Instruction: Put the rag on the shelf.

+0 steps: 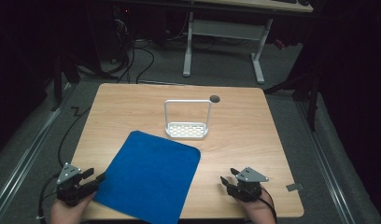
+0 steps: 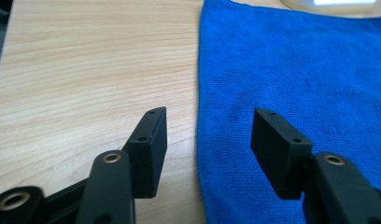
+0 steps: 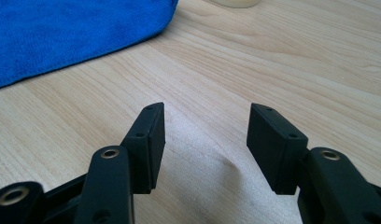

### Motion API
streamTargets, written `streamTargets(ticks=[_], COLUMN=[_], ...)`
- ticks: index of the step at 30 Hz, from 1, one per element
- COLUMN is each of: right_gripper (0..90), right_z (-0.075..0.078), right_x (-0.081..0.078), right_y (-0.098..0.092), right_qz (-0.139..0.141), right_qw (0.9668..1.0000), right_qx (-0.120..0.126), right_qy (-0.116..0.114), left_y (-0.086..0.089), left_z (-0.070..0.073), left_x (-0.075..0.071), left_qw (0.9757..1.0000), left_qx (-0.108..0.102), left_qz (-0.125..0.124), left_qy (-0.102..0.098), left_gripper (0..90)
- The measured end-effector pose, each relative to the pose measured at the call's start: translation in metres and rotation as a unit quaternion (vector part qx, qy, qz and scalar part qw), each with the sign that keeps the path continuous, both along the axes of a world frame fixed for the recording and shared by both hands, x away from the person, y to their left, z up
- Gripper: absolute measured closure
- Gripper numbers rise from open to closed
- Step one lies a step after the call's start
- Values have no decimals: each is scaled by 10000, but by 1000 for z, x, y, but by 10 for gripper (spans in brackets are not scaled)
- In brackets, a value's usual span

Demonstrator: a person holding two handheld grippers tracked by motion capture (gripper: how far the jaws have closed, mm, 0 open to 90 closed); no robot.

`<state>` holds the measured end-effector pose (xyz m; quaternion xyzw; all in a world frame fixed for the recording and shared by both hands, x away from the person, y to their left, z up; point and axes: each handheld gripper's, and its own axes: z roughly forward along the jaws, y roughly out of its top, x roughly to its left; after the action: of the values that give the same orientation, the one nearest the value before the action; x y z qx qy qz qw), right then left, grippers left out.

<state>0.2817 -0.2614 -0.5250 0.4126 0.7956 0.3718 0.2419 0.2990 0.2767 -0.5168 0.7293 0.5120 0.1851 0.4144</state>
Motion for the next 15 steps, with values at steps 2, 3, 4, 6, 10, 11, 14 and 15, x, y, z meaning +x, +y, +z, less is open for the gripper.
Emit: streamTargets(ticks=[2, 3, 4, 6, 10, 11, 14, 15], right_gripper=[475, 475, 475, 474, 474, 474, 473, 472], right_z=[0, 0, -1, -1, -1, -1, -1, -1], right_x=[-2, -3, -4, -5, -4, -4, -1, 0], right_y=[-1, -1, -3, -5, -7, -7, -4, -3], right_qz=[-21, -20, -23, -37, -65, -58, 10, 36], right_qw=[10000, 10000, 10000, 10000, 9999, 9999, 9999, 9999], right_qx=[16, 15, 11, 14, 106, 124, 142, 153], right_qy=[-3, -20, -4, 9, 19, 30, 29, 25], left_y=[-3, -4, -5, -7, -8, -8, -8, -8], left_z=[0, 0, 0, 0, -2, -2, -2, -3], left_x=[1, 1, 2, 2, 2, 2, 1, 0], left_qw=[10000, 9999, 9999, 9997, 9996, 9996, 9996, 9995], left_qx=[0, 42, 56, 105, 114, 105, 80, 94], left_qz=[-56, -98, -125, -167, -177, -178, -213, -236], left_qy=[-30, -54, -92, -133, -170, -172, -166, -165], left_gripper=[462, 461, 461, 453, 443, 443, 451, 457])
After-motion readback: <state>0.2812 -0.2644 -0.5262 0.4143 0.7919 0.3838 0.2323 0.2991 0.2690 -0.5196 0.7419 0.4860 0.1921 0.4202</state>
